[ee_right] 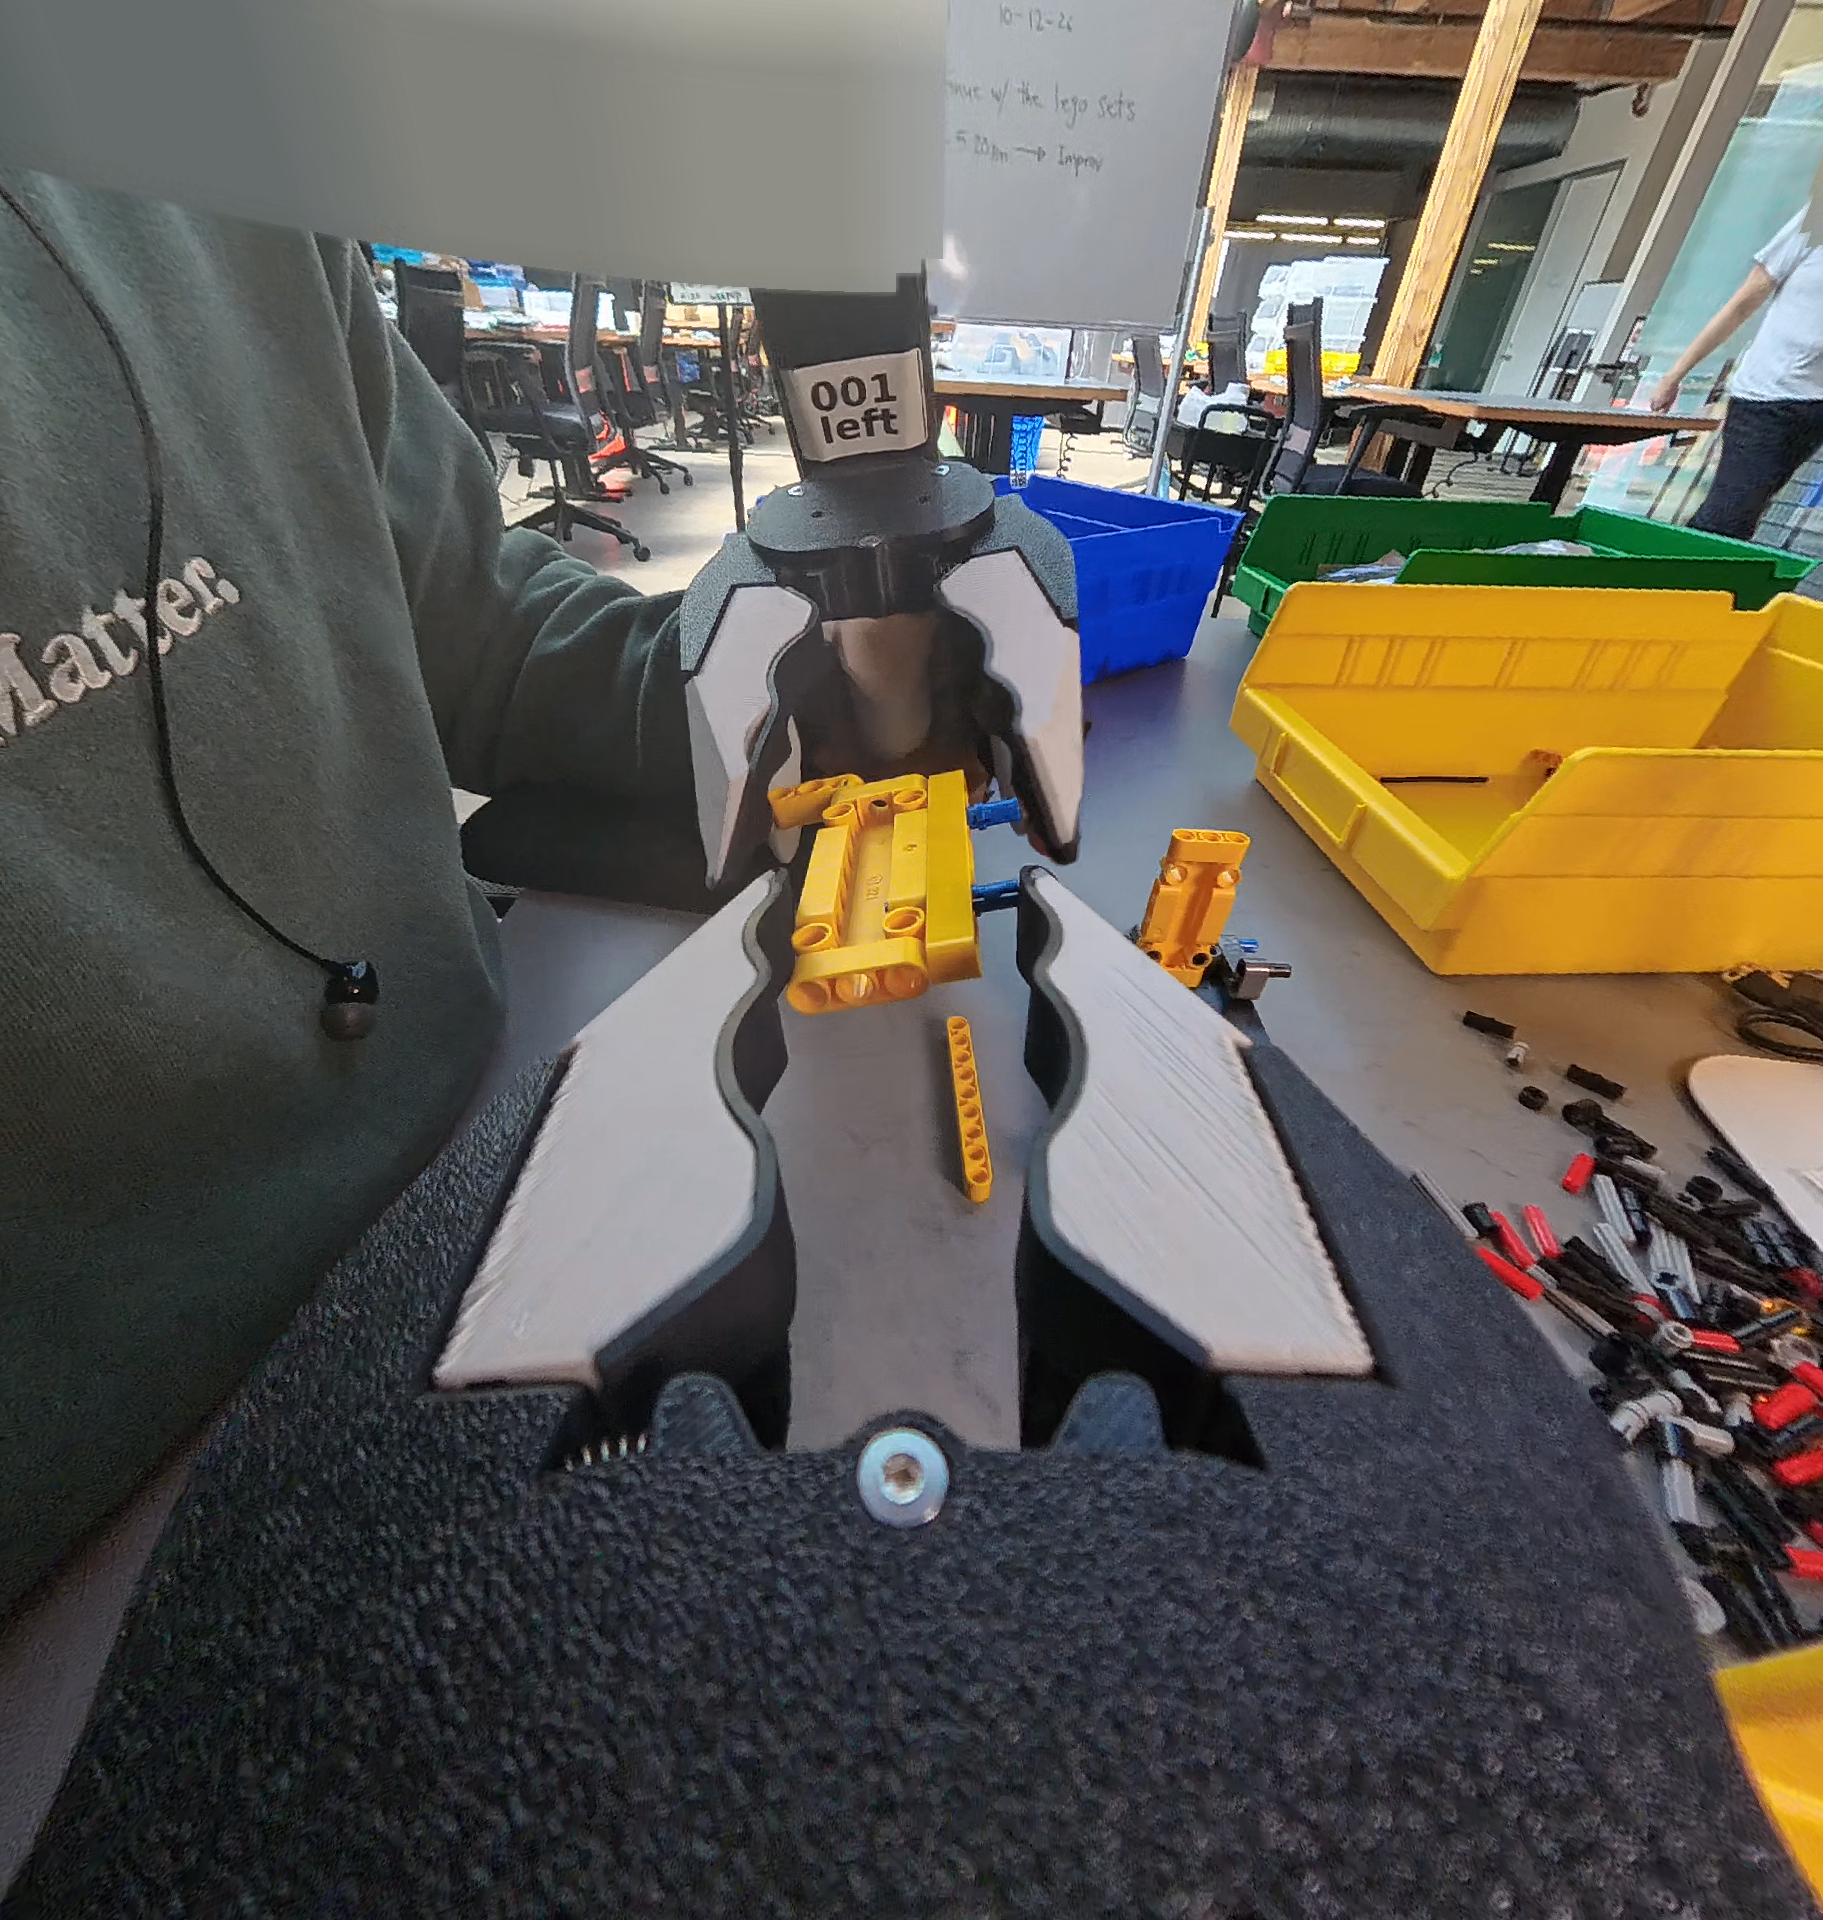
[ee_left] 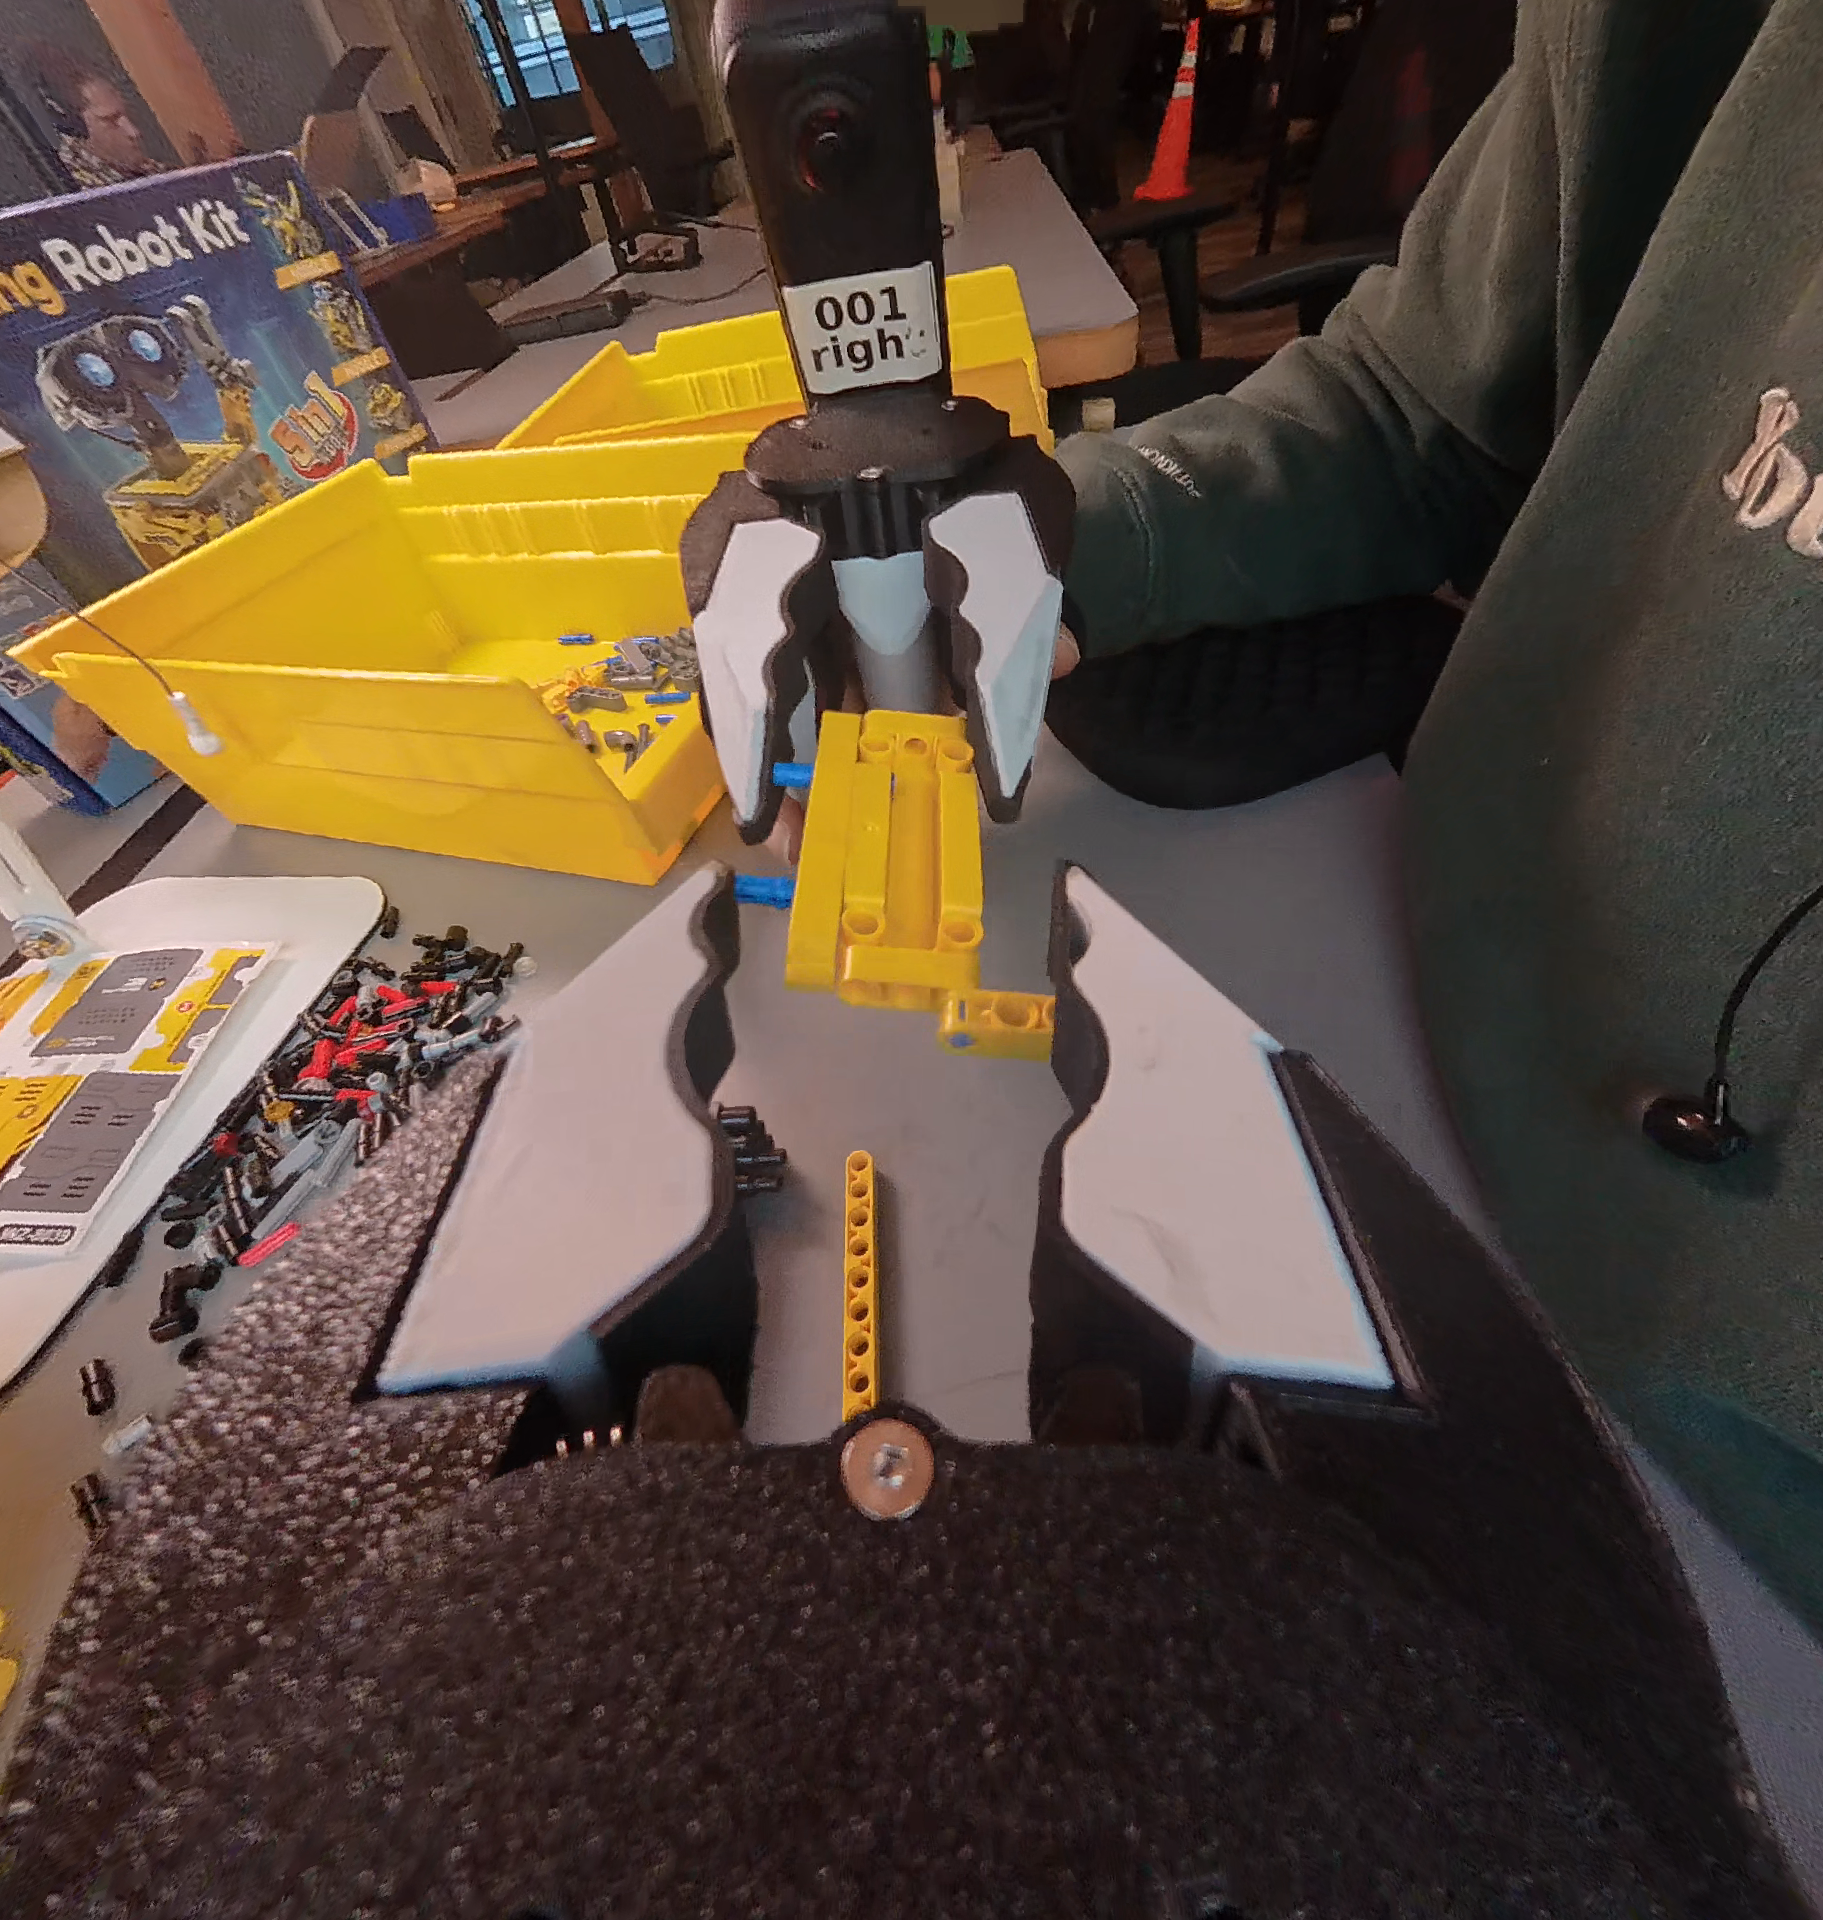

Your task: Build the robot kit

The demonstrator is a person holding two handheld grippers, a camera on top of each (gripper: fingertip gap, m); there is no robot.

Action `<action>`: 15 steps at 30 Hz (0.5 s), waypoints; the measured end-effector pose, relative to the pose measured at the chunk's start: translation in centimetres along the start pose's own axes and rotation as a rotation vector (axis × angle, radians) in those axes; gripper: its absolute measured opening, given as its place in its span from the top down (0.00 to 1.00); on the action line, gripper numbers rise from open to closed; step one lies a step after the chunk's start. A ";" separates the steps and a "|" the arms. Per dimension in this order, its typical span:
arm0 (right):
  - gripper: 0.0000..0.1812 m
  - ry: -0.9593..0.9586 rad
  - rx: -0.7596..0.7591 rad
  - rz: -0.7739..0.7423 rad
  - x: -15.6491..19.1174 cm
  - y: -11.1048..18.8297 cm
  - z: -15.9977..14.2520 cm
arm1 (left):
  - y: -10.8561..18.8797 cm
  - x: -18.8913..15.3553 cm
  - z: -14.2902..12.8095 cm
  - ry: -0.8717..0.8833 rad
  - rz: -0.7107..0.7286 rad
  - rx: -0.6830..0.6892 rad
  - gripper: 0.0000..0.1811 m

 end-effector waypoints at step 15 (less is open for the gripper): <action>0.77 -0.053 -0.026 0.022 0.4 -0.5 -0.1 | 0.2 0.0 -0.3 0.011 0.017 0.048 0.77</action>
Point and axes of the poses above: each gripper's, where its closed fingertips meet, y back along the fingers, z out of its top, x = y × z across the jaws, the point moved 4 cm from there along y, back along the fingers, and after that the axes turned 4 degrees about x, right-handed, at the moved point
